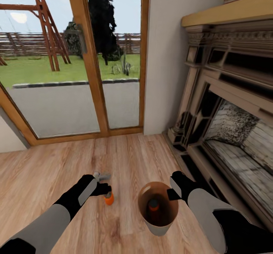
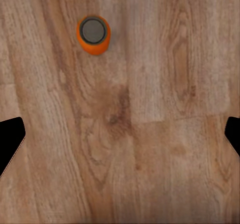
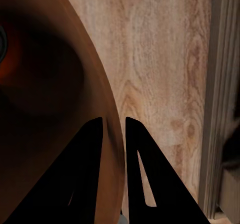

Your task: Put the three can of soda from the living room inside the tash can in the kitchen.

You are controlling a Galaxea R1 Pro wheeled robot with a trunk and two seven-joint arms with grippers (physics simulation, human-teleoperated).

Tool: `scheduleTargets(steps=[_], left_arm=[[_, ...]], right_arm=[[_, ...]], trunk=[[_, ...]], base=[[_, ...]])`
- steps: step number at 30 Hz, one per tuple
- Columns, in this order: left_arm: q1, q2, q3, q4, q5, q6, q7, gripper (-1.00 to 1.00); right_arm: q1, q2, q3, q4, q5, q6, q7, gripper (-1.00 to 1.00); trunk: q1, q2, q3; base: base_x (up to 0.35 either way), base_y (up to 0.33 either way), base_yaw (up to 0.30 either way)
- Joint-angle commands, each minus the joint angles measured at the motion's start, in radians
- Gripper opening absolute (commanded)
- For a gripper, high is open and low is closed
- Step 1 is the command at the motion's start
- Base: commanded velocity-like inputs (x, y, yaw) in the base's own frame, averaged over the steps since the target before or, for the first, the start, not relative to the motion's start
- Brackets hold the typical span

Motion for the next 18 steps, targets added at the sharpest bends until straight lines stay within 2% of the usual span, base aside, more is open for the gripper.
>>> scheduleTargets(steps=[1, 18], left_arm=[[0.0, 0.0, 0.0, 0.0, 0.0, 0.0, 0.0, 1.0], [0.0, -0.001, 0.0, -0.009, 0.001, 0.003, -0.003, 1.0]], right_arm=[[0.0, 0.0, -0.004, 0.0, -0.012, -0.002, 0.003, -1.0], [0.0, 0.0, -0.004, 0.0, -0.012, -0.002, 0.003, -1.0]], trunk=[[0.0, 0.0, 0.0], [0.0, 0.0, 0.0]], base=[[0.344, 0.0, 0.0], [0.32, 0.0, 0.0]])
